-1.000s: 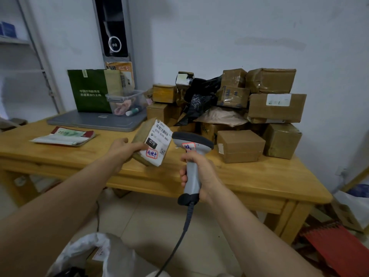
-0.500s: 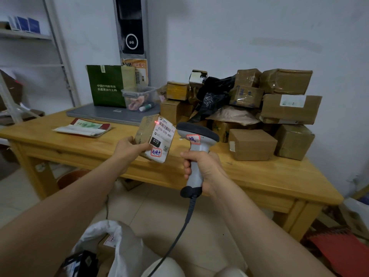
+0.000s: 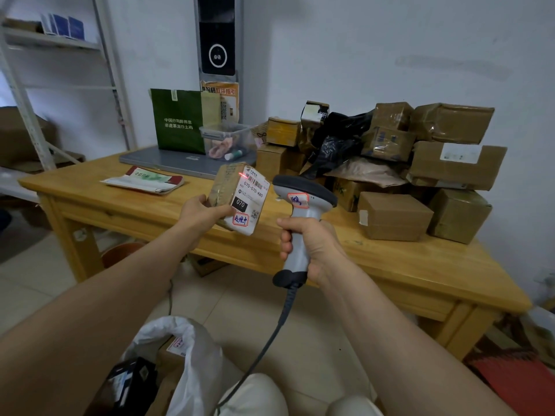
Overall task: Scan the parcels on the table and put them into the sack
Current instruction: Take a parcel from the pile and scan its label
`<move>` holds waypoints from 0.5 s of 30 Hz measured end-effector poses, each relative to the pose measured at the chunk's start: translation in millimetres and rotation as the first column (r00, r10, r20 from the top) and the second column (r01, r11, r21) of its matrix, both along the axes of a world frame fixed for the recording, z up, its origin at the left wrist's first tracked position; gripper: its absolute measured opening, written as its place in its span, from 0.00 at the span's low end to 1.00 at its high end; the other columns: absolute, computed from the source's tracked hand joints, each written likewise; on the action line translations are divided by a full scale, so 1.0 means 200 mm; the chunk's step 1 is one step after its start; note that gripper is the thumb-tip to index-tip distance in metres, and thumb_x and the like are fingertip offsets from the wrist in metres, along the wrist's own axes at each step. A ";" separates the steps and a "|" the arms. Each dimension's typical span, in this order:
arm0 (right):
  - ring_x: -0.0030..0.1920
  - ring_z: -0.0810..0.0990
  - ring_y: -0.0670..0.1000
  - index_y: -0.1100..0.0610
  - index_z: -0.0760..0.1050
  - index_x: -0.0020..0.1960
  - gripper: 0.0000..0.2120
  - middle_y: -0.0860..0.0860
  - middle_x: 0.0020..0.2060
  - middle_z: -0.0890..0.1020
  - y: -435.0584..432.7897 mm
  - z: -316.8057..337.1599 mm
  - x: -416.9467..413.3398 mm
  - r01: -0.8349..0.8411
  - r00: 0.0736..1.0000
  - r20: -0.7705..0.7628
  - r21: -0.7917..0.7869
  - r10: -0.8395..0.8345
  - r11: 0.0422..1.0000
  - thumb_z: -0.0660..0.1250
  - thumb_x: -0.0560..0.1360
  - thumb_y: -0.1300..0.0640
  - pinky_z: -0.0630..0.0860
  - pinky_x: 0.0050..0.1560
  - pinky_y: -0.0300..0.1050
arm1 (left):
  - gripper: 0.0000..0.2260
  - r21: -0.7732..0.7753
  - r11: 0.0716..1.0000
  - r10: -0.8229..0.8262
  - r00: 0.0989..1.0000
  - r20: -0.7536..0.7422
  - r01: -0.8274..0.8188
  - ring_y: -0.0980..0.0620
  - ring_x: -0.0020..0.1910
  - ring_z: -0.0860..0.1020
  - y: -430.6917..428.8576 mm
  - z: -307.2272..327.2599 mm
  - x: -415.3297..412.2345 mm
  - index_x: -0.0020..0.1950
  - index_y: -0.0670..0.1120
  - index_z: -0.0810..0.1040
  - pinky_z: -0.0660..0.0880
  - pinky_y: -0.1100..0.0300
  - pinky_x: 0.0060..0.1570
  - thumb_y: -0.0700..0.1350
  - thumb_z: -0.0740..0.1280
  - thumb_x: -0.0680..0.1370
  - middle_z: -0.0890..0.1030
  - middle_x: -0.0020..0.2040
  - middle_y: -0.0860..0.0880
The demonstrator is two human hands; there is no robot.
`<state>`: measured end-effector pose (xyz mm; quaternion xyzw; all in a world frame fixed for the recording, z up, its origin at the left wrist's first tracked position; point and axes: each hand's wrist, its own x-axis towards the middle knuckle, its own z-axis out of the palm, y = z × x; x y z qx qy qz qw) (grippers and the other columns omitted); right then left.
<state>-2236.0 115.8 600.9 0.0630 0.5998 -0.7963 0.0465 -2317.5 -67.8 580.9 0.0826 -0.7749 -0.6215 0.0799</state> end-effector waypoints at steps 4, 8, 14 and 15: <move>0.21 0.70 0.48 0.59 0.73 0.36 0.08 0.51 0.23 0.74 -0.03 0.00 0.00 -0.007 1.000 0.006 -0.004 0.007 1.000 0.70 0.71 0.65 0.70 0.25 0.39 | 0.30 0.006 1.000 0.001 1.000 -0.003 -0.001 0.56 0.44 0.74 -0.03 0.00 0.01 0.70 0.37 0.67 0.68 0.65 0.41 0.39 0.74 0.71 0.75 0.46 0.51; 0.20 0.70 0.48 0.59 0.72 0.36 0.09 0.51 0.23 0.74 -0.05 -0.01 0.00 -0.014 1.000 0.010 -0.018 0.014 1.000 0.70 0.71 0.65 0.69 0.25 0.39 | 0.30 0.019 1.000 0.017 1.000 -0.015 -0.017 0.53 0.50 0.73 -0.05 -0.01 0.01 0.71 0.36 0.66 0.67 0.61 0.50 0.39 0.73 0.72 0.74 0.48 0.50; 0.21 0.71 0.48 0.59 0.73 0.36 0.08 0.52 0.24 0.75 -0.10 -0.02 -0.02 -0.025 0.999 0.027 -0.040 0.026 0.999 0.71 0.71 0.65 0.70 0.24 0.39 | 0.34 0.015 0.999 0.051 0.999 -0.013 -0.051 0.52 0.54 0.73 -0.12 -0.03 0.01 0.73 0.38 0.64 0.69 0.59 0.53 0.42 0.75 0.71 0.76 0.62 0.44; 0.21 0.71 0.48 0.59 0.73 0.37 0.08 0.52 0.24 0.75 -0.12 -0.02 -0.02 -0.028 0.999 0.028 -0.042 0.029 0.999 0.71 0.70 0.64 0.70 0.25 0.40 | 0.36 0.017 0.999 0.050 0.999 0.002 -0.050 0.51 0.56 0.73 -0.15 -0.03 0.02 0.74 0.39 0.63 0.69 0.58 0.56 0.44 0.75 0.70 0.75 0.64 0.45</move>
